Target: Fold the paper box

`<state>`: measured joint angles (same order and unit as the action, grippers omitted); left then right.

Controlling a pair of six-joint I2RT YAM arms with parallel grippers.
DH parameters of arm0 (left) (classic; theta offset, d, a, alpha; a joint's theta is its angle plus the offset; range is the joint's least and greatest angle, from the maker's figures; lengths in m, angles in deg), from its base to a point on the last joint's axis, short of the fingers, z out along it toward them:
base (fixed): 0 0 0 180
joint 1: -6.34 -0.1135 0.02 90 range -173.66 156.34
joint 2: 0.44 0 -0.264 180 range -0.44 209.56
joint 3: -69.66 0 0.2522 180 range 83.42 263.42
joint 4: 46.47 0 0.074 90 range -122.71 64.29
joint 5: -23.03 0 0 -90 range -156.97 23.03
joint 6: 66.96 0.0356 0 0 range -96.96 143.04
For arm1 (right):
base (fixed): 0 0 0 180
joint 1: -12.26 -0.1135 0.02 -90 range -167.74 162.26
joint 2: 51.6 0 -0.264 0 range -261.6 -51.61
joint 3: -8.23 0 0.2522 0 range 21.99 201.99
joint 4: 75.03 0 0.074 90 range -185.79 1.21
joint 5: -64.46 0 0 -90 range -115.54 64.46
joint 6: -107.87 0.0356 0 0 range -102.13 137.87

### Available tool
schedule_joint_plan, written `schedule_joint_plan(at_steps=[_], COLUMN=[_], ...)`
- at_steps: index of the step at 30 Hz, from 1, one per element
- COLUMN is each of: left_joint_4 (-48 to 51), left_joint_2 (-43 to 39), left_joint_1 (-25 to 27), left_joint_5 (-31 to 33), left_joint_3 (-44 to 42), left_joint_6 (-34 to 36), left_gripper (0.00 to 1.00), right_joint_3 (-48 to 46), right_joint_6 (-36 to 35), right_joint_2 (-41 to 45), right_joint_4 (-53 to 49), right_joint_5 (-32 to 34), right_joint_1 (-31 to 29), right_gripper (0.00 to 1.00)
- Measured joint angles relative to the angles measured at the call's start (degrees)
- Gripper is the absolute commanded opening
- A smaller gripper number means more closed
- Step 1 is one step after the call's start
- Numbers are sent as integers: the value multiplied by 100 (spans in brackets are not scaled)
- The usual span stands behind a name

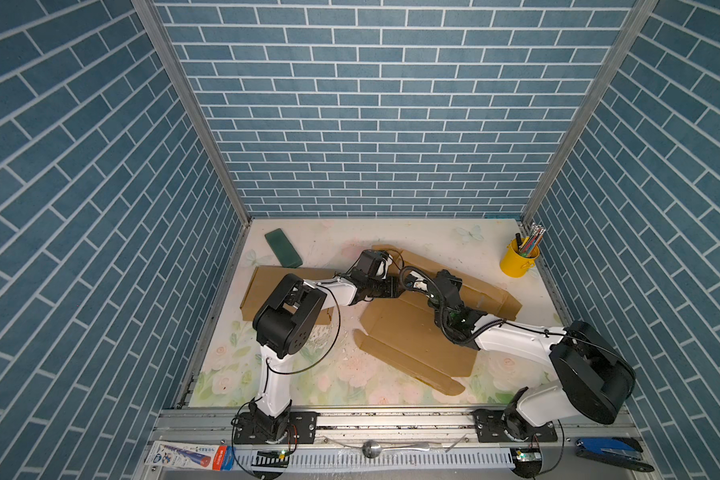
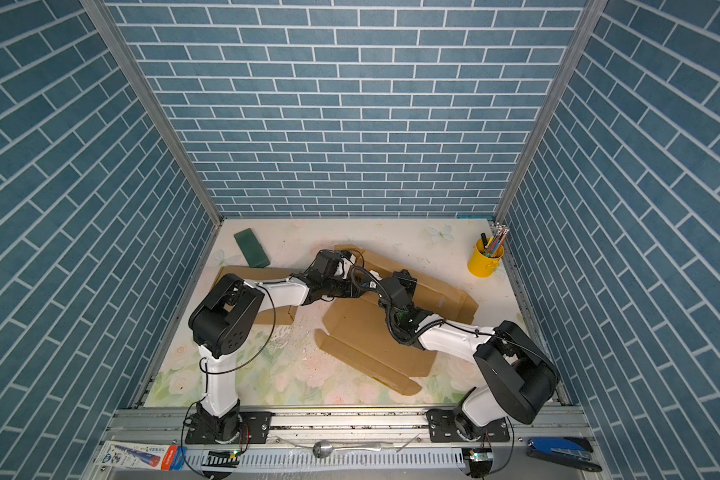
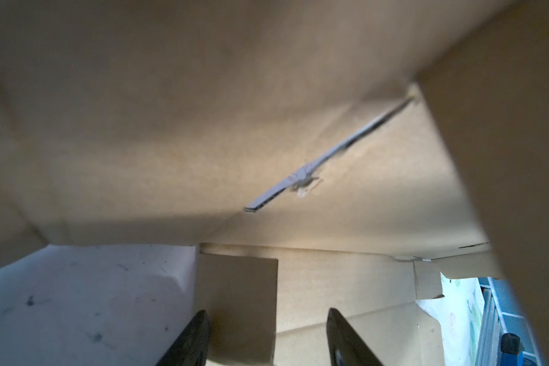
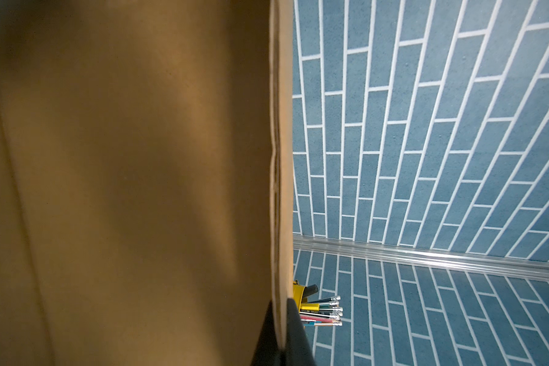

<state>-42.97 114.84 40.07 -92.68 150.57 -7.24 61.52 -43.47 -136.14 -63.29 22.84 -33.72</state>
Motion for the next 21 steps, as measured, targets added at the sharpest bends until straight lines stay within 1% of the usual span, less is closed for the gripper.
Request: schedule_joint_plan(at_steps=[7, 10, 13, 15, 17, 19, 21], left_joint_4=[103, 398, 706, 839, 929, 1069, 1187], left_joint_2=[-98, -584, -1362, -1862, -2199, -2288, -2135], left_joint_1=[-37, -168, -492, -831, -1167, -1471, -1742], left_joint_5=[20, -4, -122, -271, -417, -490, -498], left_joint_3=[-15, -184, -321, -328, -297, -140, 140], left_joint_6=[127, 352, 669, 914, 1158, 1373, 1523], left_gripper=[66, 68, 67, 67, 66, 66, 66], right_joint_3=[0, 0, 0, -7, -31, -52, -96], right_joint_6=[0, 0, -2, -11, -44, -68, -122], right_joint_2=[2, 11, 28, 33, 44, 68, 116], right_joint_4=[-9, -20, -35, -20, 22, 52, 85], right_joint_5=[-2, -11, -22, -28, -42, -72, -153], right_joint_1=[0, 0, 0, 0, 0, 9, 24], right_gripper=[0, 0, 0, 0, 0, 0, 0])
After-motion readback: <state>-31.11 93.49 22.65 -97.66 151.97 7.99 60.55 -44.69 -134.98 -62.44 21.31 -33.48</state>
